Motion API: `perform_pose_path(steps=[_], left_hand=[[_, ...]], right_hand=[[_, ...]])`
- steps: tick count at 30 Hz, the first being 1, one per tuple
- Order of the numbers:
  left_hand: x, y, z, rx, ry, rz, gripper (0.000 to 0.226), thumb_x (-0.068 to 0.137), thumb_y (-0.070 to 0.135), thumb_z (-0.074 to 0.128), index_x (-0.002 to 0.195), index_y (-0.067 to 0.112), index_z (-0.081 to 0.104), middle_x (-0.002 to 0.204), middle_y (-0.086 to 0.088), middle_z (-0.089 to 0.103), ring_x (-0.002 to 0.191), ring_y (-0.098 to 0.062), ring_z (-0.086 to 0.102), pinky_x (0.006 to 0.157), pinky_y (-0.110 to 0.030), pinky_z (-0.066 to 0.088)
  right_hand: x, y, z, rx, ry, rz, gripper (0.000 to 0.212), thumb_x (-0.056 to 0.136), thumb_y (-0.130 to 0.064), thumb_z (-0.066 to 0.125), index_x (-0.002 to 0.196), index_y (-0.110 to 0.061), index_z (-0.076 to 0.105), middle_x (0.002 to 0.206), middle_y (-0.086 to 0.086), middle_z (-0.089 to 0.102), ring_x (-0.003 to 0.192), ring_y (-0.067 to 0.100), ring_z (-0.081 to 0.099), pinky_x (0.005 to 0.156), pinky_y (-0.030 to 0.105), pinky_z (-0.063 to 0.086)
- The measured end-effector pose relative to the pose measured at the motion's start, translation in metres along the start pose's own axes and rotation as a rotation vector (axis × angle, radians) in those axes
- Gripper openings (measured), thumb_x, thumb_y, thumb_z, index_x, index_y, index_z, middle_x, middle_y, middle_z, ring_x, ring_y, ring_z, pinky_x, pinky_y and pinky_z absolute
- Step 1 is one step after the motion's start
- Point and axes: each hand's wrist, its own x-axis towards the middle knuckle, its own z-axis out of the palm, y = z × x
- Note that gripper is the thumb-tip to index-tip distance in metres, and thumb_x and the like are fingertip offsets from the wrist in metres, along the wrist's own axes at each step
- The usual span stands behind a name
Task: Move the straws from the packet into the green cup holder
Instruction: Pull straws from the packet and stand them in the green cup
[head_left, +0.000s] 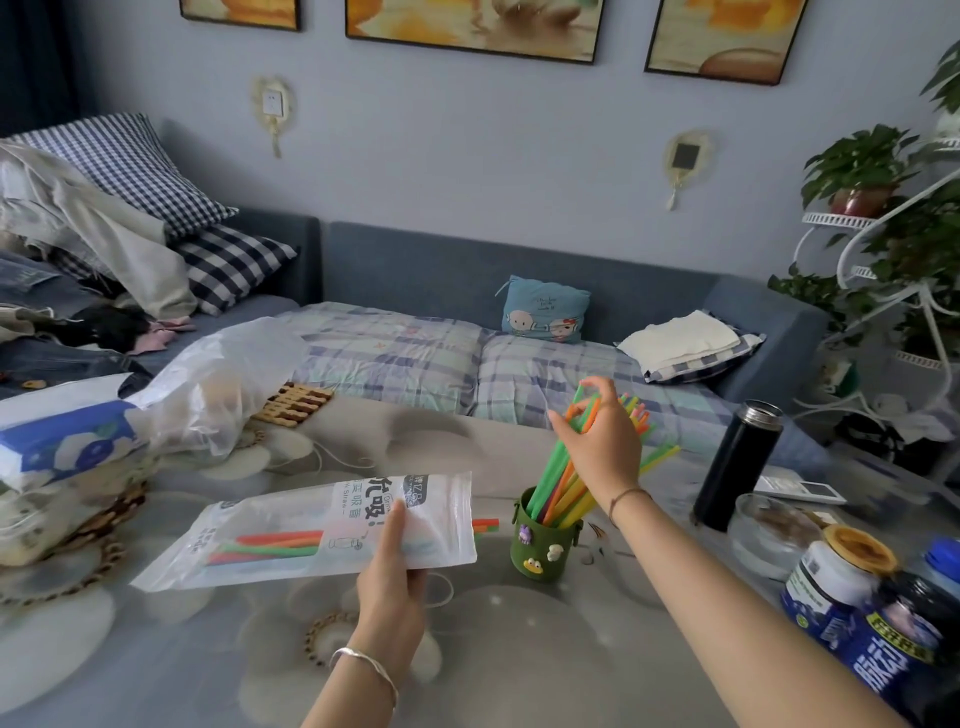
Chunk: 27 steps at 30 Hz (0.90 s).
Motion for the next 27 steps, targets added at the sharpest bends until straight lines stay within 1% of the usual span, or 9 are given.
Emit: perform_pose_path(steps=[2,4,6,9,12,14,17,24,27], left_hand=[[0.0,0.0,-0.001,0.008,0.004,-0.002,0.01,0.086,0.022,0.067,0.087,0.02,0.058,0.091,0.004,0.064,0.081,-0.01,0.06,0.075,-0.026,0.049],[-0.001,0.001,-0.001,0.012,0.011,-0.003,0.01,0.085,0.022,0.067,0.085,0.019,0.057,0.091,0.003,0.064,0.08,-0.011,0.06,0.074,-0.027,0.049],[-0.001,0.001,-0.001,0.012,0.01,-0.002,0.01,0.085,0.022,0.067,0.085,0.019,0.057,0.091,0.004,0.064,0.08,-0.011,0.06,0.075,-0.027,0.049],[-0.002,0.002,0.0,0.003,-0.01,-0.002,0.018,0.086,0.022,0.067,0.099,0.015,0.058,0.094,0.004,0.064,0.084,-0.011,0.061,0.09,-0.034,0.049],[-0.003,0.003,0.0,-0.016,-0.005,0.004,0.028,0.086,0.021,0.067,0.11,0.014,0.054,0.094,0.004,0.064,0.084,-0.01,0.061,0.097,-0.036,0.046],[-0.002,0.003,0.0,-0.031,-0.009,0.0,0.029,0.086,0.02,0.067,0.111,0.015,0.054,0.094,0.004,0.064,0.084,-0.011,0.061,0.1,-0.037,0.046],[-0.002,0.002,0.001,-0.04,-0.021,-0.002,0.03,0.085,0.021,0.067,0.111,0.015,0.053,0.095,0.004,0.064,0.086,-0.011,0.061,0.104,-0.039,0.045],[-0.013,0.004,0.004,-0.05,-0.044,0.005,0.031,0.086,0.021,0.067,0.112,0.015,0.052,0.094,0.004,0.063,0.085,-0.01,0.06,0.102,-0.036,0.045],[-0.027,0.008,0.008,-0.044,-0.063,0.022,0.034,0.085,0.022,0.068,0.115,0.014,0.053,0.094,0.004,0.063,0.085,-0.009,0.06,0.096,-0.032,0.046]], right_hand=[[0.001,0.002,0.0,0.02,0.018,-0.051,0.058,0.081,-0.023,0.07,0.131,-0.021,0.04,0.086,-0.007,0.061,0.069,0.012,0.057,0.05,0.017,0.04],[0.001,0.003,0.0,-0.005,-0.019,-0.093,0.063,0.083,-0.019,0.068,0.137,-0.022,0.036,0.085,-0.007,0.06,0.067,0.011,0.056,0.051,0.018,0.044],[0.002,0.005,0.002,-0.056,-0.102,-0.109,0.051,0.085,-0.021,0.066,0.13,-0.021,0.043,0.086,-0.004,0.066,0.066,0.009,0.054,0.049,0.013,0.037],[0.006,0.008,0.002,-0.145,-0.138,-0.126,0.037,0.086,-0.029,0.063,0.12,-0.018,0.052,0.091,0.001,0.07,0.071,0.011,0.055,0.051,0.012,0.035],[0.01,0.009,-0.004,-0.199,-0.126,-0.194,0.046,0.085,-0.037,0.063,0.125,-0.018,0.052,0.106,0.003,0.068,0.094,0.017,0.059,0.074,0.021,0.044],[0.01,0.01,-0.007,-0.179,-0.088,-0.238,0.058,0.083,-0.037,0.066,0.133,-0.016,0.046,0.12,0.005,0.062,0.11,0.02,0.056,0.092,0.029,0.042],[0.009,0.008,-0.013,-0.128,0.005,-0.275,0.065,0.082,-0.033,0.068,0.137,-0.013,0.041,0.13,0.007,0.056,0.12,0.022,0.052,0.102,0.036,0.039],[-0.013,-0.009,-0.026,-0.131,0.063,-0.4,0.039,0.086,-0.028,0.062,0.122,-0.013,0.054,0.123,0.005,0.059,0.116,0.02,0.052,0.103,0.037,0.042],[-0.044,-0.029,-0.031,0.095,0.1,-0.385,0.024,0.091,-0.02,0.055,0.113,-0.012,0.058,0.115,0.003,0.062,0.112,0.014,0.054,0.102,0.028,0.043]])
